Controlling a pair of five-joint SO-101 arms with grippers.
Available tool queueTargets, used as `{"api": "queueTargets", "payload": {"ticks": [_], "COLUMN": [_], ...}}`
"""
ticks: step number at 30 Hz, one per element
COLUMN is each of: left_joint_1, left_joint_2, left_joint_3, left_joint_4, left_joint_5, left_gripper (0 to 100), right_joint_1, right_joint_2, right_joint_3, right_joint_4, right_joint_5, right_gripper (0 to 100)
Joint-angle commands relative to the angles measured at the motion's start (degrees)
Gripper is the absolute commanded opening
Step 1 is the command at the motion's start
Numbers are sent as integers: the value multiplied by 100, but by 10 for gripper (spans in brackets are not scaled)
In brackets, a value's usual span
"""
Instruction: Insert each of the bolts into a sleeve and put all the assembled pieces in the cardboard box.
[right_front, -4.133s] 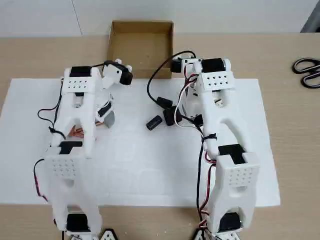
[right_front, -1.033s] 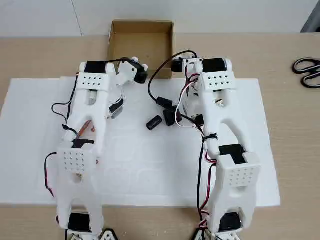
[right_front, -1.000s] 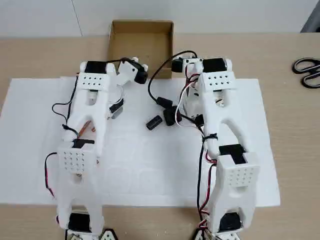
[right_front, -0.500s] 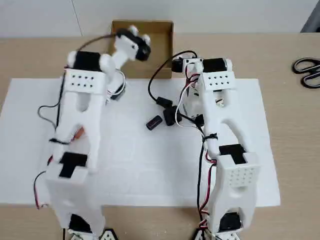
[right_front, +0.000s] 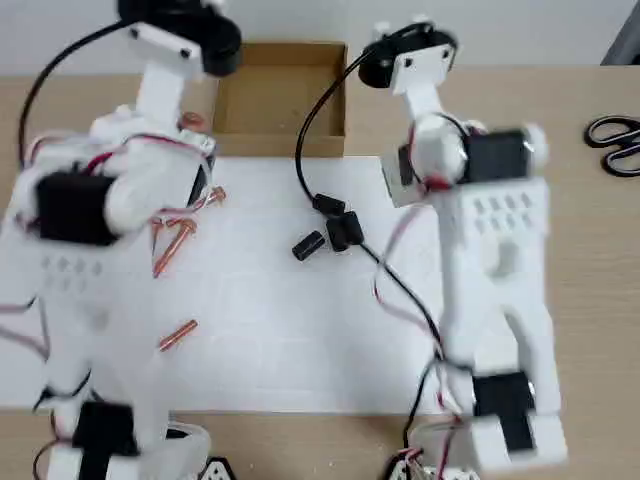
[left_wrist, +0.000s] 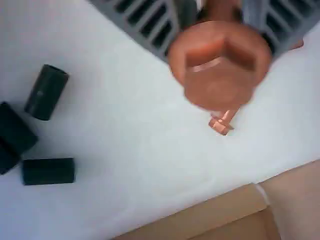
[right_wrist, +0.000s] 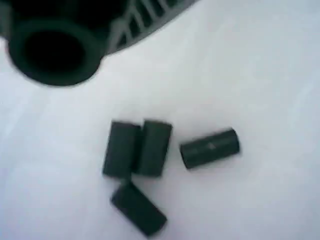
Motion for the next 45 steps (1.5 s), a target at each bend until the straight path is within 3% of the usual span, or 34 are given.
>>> {"api": "queueTargets", "payload": {"ticks": [1,7,17,22,29,33,39,45], "left_joint_1": [352,589,589,589,598,695,1125,1451], "left_joint_2": [-976,-2013,-3393,-3613,-3631,-3596,-3587,-3587], "left_joint_3": [523,1965,3934,4963,6018,6018,6053,6246], "left_joint_4": [79,-141,-1697,-2681,-4105,-4185,-4176,-4387], "left_joint_5": [44,97,2101,2769,2954,3402,3411,3411], "left_gripper": [5,5,5,5,5,5,5,5], "right_joint_1": [-251,-523,-505,-523,-655,-1209,-1666,-1701], "right_joint_2": [-1464,-2343,-4435,-4927,-5578,-6070,-6879,-7978], "right_joint_3": [-9,615,2857,5020,7402,8325,9837,10989], "right_joint_4": [75,57,-365,-1508,-3600,-4365,-5657,-5851], "right_joint_5": [9,-9,9,-35,-53,-44,-53,-193], "right_gripper": [3,3,3,3,3,3,4,4]}}
